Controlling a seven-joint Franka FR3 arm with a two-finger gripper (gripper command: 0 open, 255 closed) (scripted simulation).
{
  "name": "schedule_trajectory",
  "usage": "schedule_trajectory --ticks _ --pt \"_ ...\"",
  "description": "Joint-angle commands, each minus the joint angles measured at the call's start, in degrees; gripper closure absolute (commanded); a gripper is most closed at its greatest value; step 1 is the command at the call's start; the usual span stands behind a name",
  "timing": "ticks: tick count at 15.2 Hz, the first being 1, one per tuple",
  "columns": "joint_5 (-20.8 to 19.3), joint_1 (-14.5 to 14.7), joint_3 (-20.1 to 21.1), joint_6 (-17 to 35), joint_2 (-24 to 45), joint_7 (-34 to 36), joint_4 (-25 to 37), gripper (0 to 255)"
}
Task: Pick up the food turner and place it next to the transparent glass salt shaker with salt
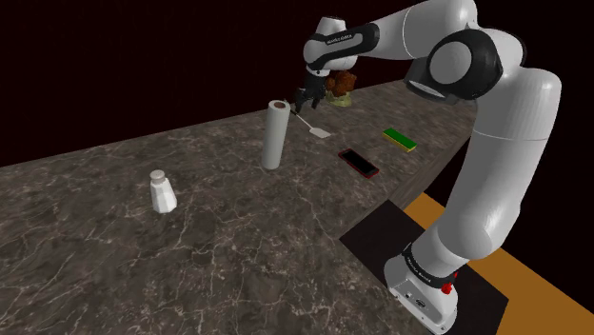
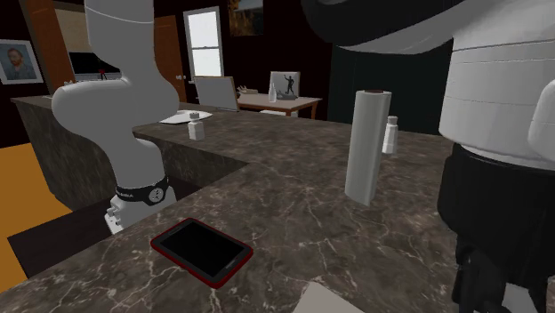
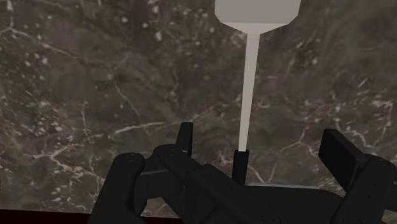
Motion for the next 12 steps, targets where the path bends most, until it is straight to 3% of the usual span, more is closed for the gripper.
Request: schedule_trajectory --ticks 1,6,12 --pt "0.2 -0.1 0.1 1.0 1.2 -0.1 0.4 0" --pt "0.6 -0.2 0.3 4.3 3.4 -0.3 -0.7 0" --pt "0.6 -0.2 0.3 4.3 3.4 -0.3 -0.7 0"
